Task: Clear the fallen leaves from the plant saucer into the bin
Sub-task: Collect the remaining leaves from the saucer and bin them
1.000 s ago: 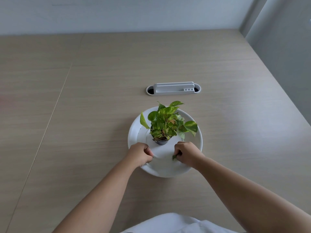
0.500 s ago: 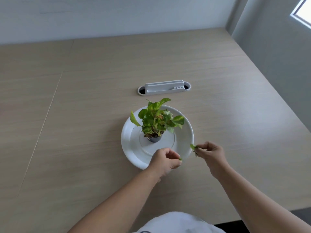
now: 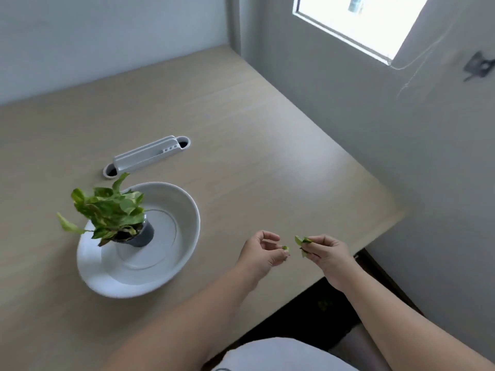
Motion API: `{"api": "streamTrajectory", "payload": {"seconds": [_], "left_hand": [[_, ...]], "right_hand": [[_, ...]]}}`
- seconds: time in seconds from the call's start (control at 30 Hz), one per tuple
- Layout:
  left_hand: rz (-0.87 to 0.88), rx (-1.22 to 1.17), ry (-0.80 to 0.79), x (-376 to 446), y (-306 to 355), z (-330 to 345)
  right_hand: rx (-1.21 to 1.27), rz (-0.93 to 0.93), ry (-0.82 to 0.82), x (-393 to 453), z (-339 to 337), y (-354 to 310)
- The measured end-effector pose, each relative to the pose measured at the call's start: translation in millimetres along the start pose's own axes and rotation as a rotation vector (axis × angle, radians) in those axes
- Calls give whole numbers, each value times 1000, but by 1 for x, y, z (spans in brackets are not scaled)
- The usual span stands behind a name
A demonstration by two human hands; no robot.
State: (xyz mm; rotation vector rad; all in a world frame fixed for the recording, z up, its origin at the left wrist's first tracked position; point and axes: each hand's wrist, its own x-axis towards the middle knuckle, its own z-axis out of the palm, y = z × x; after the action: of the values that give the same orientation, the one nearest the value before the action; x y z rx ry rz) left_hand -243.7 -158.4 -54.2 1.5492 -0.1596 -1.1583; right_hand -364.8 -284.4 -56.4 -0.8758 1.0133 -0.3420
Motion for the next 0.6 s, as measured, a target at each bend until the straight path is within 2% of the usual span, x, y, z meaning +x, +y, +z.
{"api": "streamTrajectory", "payload": {"seconds": [0.13, 0.33, 0.6], "left_hand": [[-38, 125, -145, 14, -17, 77], [-82, 275, -300, 24, -53, 169], [-52, 708, -345, 56, -99, 215]], "right_hand": [[96, -8, 172, -13, -84, -2], [231, 63, 447, -20, -182, 30], [231, 210, 685, 2, -232, 72]]}}
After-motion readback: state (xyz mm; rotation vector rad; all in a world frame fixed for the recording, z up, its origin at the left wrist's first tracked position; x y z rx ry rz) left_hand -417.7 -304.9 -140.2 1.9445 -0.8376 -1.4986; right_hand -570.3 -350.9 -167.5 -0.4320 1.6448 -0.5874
